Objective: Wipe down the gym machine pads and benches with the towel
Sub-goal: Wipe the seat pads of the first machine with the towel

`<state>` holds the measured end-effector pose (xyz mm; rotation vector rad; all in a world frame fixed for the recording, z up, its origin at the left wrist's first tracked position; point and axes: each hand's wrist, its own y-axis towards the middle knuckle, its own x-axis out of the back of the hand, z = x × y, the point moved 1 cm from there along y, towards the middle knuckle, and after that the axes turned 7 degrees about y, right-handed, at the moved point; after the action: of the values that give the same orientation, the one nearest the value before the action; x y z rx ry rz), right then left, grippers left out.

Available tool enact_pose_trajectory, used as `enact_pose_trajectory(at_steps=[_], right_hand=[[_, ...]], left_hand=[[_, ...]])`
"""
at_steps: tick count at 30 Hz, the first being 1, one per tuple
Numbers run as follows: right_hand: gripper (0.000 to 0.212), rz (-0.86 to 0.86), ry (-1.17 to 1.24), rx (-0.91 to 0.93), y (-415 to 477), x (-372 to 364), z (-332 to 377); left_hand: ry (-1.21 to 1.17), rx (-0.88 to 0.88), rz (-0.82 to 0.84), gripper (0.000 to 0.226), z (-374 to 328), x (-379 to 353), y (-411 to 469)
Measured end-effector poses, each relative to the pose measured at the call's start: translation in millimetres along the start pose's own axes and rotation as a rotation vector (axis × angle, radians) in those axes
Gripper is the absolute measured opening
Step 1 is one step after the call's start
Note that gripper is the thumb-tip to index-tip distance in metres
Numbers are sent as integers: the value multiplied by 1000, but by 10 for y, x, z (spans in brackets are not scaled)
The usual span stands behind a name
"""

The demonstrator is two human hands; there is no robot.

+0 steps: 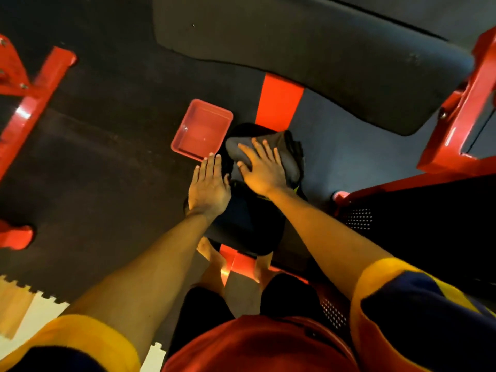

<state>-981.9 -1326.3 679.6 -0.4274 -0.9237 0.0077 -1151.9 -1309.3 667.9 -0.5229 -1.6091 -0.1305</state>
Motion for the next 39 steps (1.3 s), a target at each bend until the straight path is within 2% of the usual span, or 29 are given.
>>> enact_pose_trajectory(at_steps=[4, 7, 9, 11, 16, 19, 22, 26, 28, 31, 34, 36, 39], right_hand=[[59, 30, -28, 141, -289, 32, -332], [56, -44, -28, 32, 124, 150, -472], [54, -74, -3, -96, 406, 186, -396], [56, -93, 24, -147, 466, 111, -235], [57, 8, 15, 154, -211, -29, -170], [60, 33, 8, 217, -289, 68, -460], [56, -53, -38, 118, 239, 143, -558], [52, -94, -33, -30, 845, 51, -156], [53, -55, -18, 54, 791, -27, 12], [56, 103, -4, 353, 450, -43, -104], [56, 145, -27, 460, 475, 126, -373], [57, 111, -54, 397, 786, 181, -357], [55, 35, -46, 195, 1100, 36, -6]], left_hand=[[-16, 14, 11, 63, -3, 4, -111], [1, 22, 13, 70, -24, 47, -124], [10, 26, 25, 69, -34, 49, -121], [15, 35, 24, 68, -41, 43, -121], [-41, 108, 25, 61, -134, 82, -106], [-44, 172, 8, 64, -226, 93, -99], [9, 178, 26, 67, -257, 83, -88], [45, 210, 71, 70, -278, 78, -56], [51, 219, 68, 72, -283, 100, -49], [28, 217, 83, 78, -282, 121, -53], [27, 208, 92, 73, -271, 113, -58], [38, 214, 96, 68, -270, 103, -49], [44, 214, 120, 66, -268, 95, -45]])
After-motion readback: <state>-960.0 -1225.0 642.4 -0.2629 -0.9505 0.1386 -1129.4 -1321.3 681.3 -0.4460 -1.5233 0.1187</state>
